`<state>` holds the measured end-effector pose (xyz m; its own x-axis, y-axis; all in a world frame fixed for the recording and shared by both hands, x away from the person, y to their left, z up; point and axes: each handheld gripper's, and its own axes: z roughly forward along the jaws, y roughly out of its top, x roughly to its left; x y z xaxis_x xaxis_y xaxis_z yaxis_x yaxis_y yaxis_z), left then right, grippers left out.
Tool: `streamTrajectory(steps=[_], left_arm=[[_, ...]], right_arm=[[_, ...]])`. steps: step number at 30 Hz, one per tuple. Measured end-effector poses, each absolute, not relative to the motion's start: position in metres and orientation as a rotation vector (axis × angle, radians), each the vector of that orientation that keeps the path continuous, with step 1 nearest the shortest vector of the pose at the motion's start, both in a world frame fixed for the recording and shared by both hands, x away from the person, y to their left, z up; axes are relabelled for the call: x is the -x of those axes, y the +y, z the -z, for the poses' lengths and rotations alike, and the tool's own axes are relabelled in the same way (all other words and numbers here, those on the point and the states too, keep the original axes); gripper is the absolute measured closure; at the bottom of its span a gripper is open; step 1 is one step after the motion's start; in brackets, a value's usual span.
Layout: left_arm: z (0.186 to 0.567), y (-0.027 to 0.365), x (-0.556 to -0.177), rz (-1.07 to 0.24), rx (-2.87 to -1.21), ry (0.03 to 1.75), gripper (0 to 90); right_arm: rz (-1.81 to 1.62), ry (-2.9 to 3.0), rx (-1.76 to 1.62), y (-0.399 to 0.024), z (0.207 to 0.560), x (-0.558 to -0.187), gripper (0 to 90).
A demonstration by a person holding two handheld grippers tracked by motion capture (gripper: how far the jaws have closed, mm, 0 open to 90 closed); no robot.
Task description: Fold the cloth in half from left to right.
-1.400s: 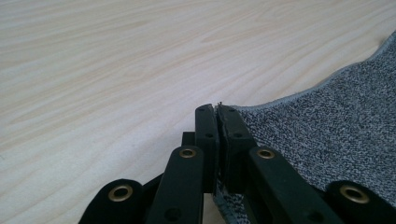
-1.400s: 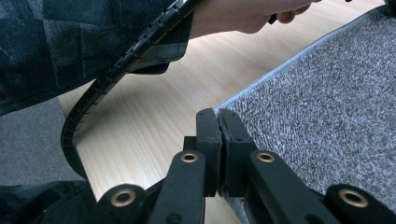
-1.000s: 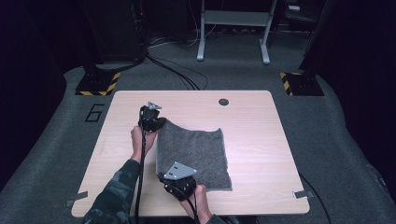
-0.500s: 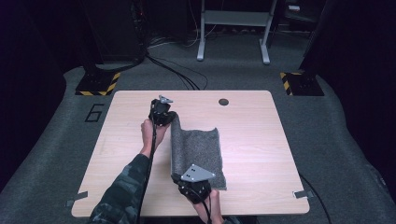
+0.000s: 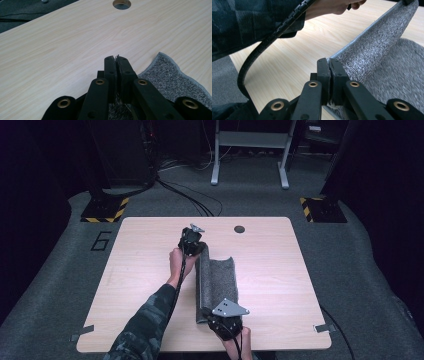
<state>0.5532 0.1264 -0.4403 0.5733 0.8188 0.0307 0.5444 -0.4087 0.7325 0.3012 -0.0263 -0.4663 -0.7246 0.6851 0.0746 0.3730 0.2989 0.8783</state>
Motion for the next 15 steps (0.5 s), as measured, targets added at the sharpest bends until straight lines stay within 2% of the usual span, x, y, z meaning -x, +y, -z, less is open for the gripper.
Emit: streamTrajectory(steps=[15], left_arm=[[0.462,0.079,-0.559,-0.482,-2.142,1.045,86.4]], right_arm=[[-1.298,2.257,-1.064,-0.057,0.486,-0.303,87.2]])
